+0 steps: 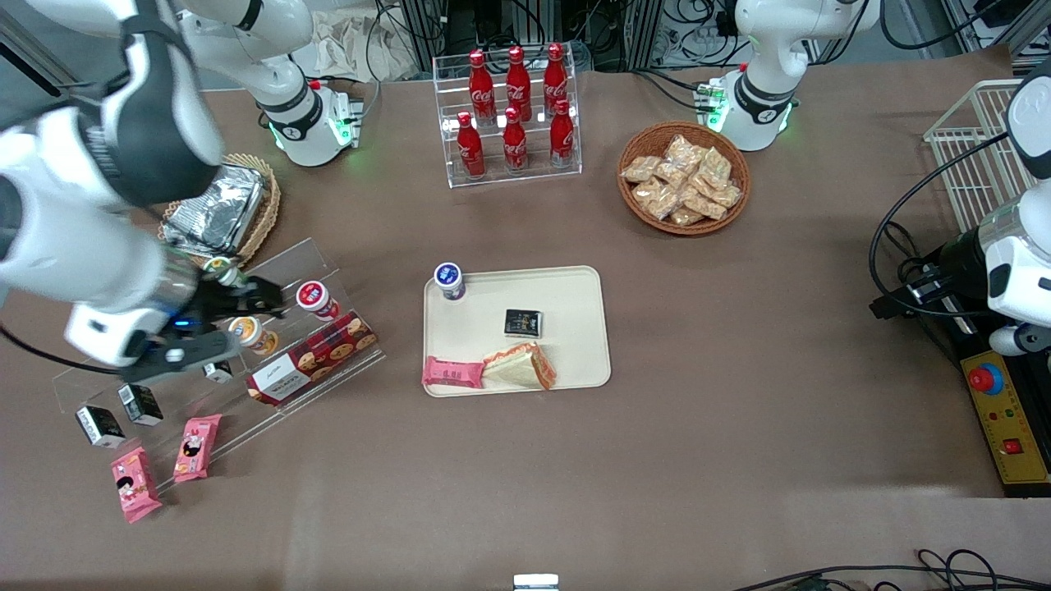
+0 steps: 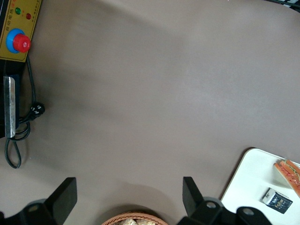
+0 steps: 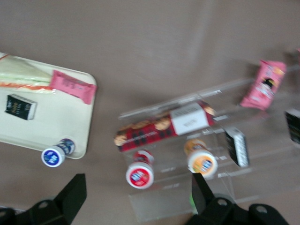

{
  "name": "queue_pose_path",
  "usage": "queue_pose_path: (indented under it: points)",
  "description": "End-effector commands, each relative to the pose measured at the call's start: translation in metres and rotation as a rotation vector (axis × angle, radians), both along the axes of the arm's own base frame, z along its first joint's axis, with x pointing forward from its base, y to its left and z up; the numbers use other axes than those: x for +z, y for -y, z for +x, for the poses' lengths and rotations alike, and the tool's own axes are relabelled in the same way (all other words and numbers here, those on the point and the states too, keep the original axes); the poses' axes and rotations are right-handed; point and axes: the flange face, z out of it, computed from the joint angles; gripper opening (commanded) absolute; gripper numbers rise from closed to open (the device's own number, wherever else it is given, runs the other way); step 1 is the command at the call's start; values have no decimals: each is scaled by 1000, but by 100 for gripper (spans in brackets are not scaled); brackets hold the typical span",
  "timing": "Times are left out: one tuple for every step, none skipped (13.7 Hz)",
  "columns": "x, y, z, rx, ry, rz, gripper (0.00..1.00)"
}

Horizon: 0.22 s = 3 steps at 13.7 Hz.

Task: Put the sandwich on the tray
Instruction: 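Open the right gripper and withdraw it from the tray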

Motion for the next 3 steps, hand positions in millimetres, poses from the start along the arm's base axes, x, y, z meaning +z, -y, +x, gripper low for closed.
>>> queue_pose_path:
  points:
    - [5,37,-7,-81,-27,28,100]
    - [4,50,-6,-103,-30,28,100]
    - [3,64,-5,-124,-33,29,100]
